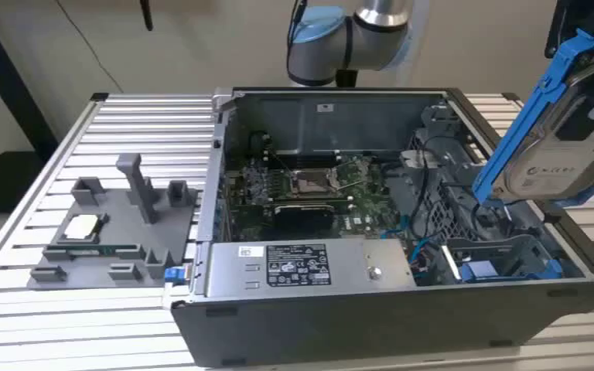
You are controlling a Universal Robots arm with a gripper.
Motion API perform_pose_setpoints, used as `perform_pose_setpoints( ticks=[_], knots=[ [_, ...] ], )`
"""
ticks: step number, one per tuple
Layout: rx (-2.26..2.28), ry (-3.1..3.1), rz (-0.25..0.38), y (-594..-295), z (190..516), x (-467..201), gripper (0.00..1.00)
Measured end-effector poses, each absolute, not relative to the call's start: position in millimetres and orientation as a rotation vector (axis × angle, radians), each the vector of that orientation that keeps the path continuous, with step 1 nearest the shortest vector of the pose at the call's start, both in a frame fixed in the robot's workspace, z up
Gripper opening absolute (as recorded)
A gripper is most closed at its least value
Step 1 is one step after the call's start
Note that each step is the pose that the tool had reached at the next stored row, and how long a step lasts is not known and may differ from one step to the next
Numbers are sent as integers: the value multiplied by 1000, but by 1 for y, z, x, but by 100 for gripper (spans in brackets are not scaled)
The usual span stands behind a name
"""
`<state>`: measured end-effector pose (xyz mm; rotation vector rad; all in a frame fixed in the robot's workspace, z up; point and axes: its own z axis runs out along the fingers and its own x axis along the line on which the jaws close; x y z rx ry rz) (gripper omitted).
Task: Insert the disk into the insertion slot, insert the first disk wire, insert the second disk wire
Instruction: 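Insert the disk into the insertion slot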
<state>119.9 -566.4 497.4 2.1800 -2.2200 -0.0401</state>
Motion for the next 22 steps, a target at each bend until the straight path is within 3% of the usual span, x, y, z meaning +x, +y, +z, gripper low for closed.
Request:
perform_pose_setpoints(
  ticks=[22],
  knots=[
    [2166, -2234, -40, -566, 494, 120, 33]
  ],
)
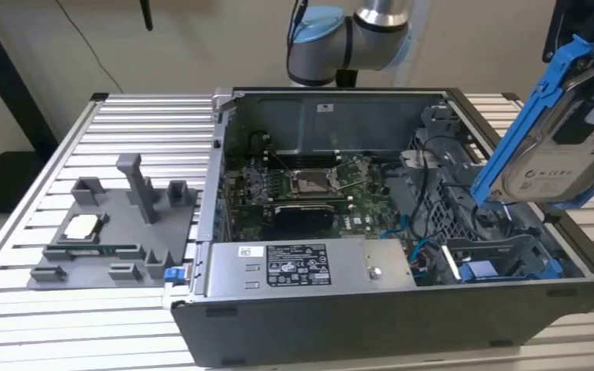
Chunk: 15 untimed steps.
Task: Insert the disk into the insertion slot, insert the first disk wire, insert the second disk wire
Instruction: 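Insert the disk into the insertion slot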
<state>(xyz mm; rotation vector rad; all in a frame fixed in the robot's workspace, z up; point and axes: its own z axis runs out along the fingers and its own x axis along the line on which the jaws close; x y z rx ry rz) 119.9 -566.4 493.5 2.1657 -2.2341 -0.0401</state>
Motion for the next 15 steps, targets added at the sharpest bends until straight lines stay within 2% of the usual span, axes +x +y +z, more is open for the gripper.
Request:
perform_pose_setpoints(
  ticks=[15],
  knots=[
    [2163, -2238, -41, -567, 480, 123, 33]
  ],
)
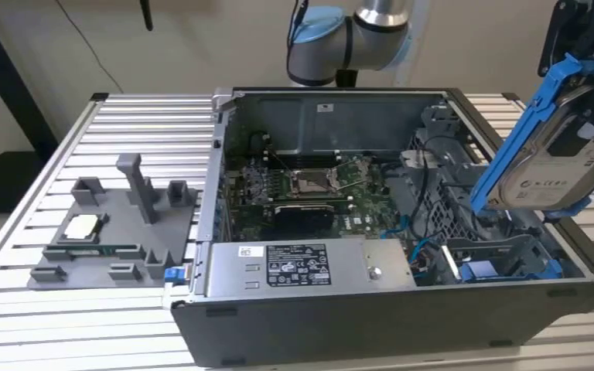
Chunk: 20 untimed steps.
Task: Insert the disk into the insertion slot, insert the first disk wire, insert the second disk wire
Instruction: 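Insert the disk into the insertion slot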
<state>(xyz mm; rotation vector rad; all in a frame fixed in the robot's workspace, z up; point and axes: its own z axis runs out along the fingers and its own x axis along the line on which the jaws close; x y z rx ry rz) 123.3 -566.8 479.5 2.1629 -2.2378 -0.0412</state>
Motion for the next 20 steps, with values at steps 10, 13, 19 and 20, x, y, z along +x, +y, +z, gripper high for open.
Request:
perform_pose_setpoints(
  ticks=[10, 13, 19, 20],
  knots=[
    [2163, -2238, -41, -568, 461, 125, 33],
    [2163, -2238, -41, -568, 456, 126, 33],
    [2163, -2237, -41, -569, 445, 127, 33],
    [2163, -2237, -41, -569, 443, 127, 33]
  ],
)
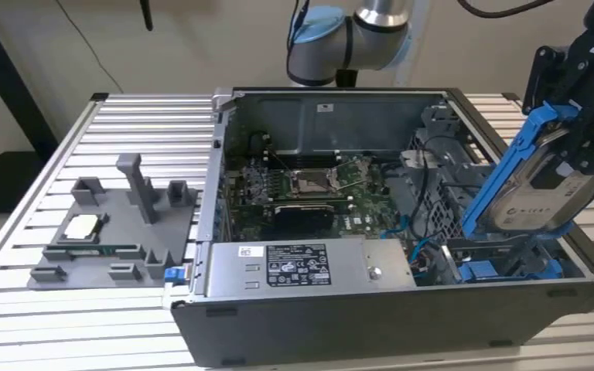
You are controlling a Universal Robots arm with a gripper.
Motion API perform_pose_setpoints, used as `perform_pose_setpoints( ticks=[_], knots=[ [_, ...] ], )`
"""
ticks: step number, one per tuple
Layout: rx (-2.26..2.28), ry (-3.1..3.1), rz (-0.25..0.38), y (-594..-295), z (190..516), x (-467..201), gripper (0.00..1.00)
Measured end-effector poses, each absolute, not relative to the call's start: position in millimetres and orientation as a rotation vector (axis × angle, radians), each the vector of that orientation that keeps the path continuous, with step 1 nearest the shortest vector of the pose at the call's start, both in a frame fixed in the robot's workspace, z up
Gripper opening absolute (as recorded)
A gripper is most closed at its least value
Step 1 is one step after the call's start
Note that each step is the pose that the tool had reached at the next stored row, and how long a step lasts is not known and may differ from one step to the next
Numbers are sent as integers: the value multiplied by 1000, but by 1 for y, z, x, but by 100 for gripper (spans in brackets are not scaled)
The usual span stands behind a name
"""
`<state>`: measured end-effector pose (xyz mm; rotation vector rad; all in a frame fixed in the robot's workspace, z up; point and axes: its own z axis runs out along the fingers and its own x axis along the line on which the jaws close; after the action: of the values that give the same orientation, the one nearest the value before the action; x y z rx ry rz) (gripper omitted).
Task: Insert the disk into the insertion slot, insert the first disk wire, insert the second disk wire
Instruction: 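Insert the disk into the insertion slot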
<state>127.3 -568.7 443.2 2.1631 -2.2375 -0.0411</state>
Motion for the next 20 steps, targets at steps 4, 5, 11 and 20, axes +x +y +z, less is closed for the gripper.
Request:
perform_pose_setpoints(
  ticks=[4, 5, 11, 20],
  knots=[
    [2163, -2238, -41, -569, 436, 128, 33],
    [2163, -2238, -42, -569, 434, 128, 33],
    [2163, -2238, -42, -572, 428, 129, 33],
    [2163, -2237, -43, -580, 421, 129, 33]
  ],
)
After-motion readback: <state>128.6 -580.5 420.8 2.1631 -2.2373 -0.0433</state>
